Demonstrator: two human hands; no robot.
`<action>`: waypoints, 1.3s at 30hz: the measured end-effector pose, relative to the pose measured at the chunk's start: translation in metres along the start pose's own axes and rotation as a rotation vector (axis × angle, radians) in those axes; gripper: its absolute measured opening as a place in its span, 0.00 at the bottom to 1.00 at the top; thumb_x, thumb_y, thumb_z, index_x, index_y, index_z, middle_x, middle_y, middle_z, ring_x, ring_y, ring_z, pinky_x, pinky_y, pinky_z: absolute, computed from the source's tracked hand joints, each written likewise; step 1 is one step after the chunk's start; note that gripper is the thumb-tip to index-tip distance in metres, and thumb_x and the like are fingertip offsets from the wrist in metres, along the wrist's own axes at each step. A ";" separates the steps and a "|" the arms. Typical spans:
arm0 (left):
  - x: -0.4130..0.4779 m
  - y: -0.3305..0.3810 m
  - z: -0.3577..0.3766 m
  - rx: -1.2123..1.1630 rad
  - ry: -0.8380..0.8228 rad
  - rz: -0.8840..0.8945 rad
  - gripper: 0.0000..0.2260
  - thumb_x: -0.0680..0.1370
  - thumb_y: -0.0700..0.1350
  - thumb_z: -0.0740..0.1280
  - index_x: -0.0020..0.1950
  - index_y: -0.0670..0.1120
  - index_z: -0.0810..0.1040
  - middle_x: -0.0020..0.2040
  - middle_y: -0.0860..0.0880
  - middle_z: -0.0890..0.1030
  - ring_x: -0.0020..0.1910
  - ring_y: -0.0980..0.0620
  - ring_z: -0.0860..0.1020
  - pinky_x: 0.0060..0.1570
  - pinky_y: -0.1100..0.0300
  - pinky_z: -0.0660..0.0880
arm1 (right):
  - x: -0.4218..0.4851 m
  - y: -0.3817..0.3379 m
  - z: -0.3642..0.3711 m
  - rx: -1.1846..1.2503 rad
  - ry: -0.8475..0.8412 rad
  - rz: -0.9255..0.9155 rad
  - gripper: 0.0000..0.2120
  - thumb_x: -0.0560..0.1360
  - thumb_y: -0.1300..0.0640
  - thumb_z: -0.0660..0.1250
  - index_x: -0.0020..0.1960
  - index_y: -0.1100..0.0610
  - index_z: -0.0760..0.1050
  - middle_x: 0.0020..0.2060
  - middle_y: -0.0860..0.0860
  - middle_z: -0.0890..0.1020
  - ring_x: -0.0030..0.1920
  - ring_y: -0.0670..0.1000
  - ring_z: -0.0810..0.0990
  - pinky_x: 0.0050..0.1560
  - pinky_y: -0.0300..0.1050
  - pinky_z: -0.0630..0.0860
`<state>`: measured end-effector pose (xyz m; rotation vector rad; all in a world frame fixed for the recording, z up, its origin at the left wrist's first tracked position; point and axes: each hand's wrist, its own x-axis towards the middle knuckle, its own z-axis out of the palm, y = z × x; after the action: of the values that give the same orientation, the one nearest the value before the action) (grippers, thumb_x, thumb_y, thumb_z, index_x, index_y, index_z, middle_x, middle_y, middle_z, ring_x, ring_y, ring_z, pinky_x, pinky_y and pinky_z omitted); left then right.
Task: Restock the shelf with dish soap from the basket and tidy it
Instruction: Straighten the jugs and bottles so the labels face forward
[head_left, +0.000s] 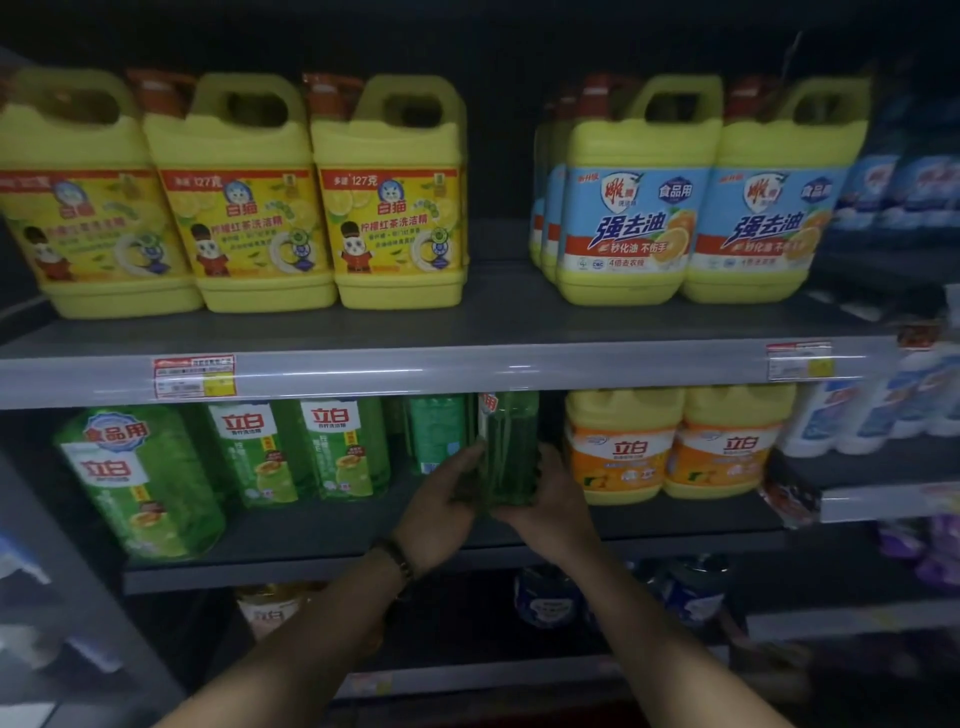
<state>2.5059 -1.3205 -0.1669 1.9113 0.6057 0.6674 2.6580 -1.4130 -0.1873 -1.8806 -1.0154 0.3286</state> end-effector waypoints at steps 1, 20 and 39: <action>-0.003 -0.001 -0.001 0.005 -0.007 -0.006 0.30 0.80 0.30 0.67 0.74 0.58 0.73 0.72 0.53 0.79 0.71 0.56 0.77 0.74 0.55 0.72 | 0.000 -0.001 -0.001 -0.012 0.002 0.002 0.39 0.59 0.46 0.84 0.66 0.46 0.71 0.54 0.43 0.82 0.54 0.47 0.84 0.49 0.49 0.82; 0.035 0.007 -0.013 -0.118 0.048 -0.117 0.35 0.66 0.41 0.76 0.73 0.53 0.74 0.64 0.57 0.83 0.68 0.53 0.77 0.67 0.51 0.77 | 0.016 0.000 0.003 0.034 -0.017 0.015 0.34 0.66 0.37 0.81 0.66 0.50 0.76 0.57 0.47 0.85 0.57 0.49 0.84 0.56 0.51 0.85; -0.041 -0.034 -0.035 -0.098 0.211 0.002 0.41 0.74 0.47 0.80 0.82 0.56 0.64 0.77 0.47 0.72 0.76 0.43 0.72 0.71 0.37 0.73 | -0.022 -0.020 0.047 0.043 0.092 -0.088 0.14 0.79 0.53 0.76 0.64 0.44 0.84 0.53 0.40 0.88 0.52 0.39 0.86 0.56 0.45 0.85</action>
<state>2.4485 -1.3119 -0.1924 1.7641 0.6906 0.8913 2.6057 -1.3966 -0.1992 -1.7901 -1.0179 0.2092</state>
